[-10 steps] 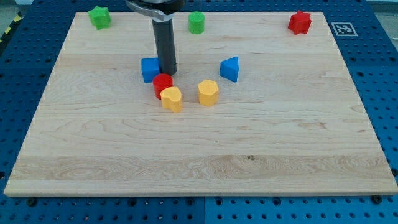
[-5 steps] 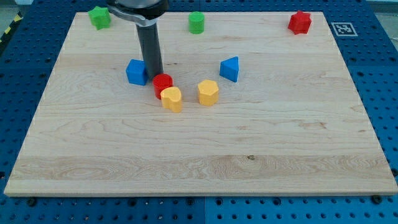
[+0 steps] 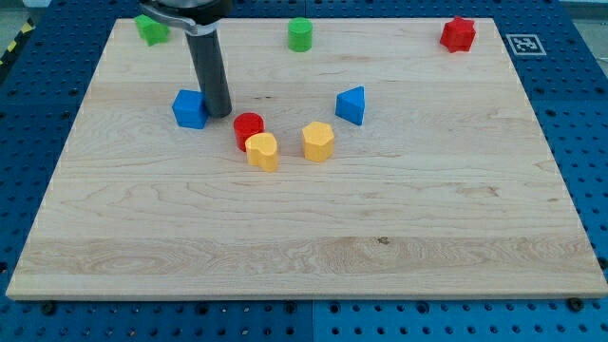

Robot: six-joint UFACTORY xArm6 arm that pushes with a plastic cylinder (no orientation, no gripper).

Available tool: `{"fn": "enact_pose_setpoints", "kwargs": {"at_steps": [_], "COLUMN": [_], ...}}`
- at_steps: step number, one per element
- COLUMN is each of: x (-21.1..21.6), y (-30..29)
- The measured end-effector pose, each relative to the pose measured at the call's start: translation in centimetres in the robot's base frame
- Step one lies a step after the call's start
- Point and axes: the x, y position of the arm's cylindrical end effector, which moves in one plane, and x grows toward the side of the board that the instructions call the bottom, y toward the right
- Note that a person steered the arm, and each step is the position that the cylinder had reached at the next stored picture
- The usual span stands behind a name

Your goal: Slide the blue cube towards the center left

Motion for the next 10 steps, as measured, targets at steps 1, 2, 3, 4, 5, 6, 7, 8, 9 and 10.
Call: {"fn": "enact_pose_setpoints", "kwargs": {"at_steps": [1,2,3,4,5,6,7,8,9,10], "x": [-0.1,-0.1,-0.1,-0.1,-0.1,0.3,1.7,2.1,1.0,0.7], "y": [-0.2,-1.1,-2.0,-2.1,-2.4,-2.5,-2.5,-3.4,-3.9,-4.4]}}
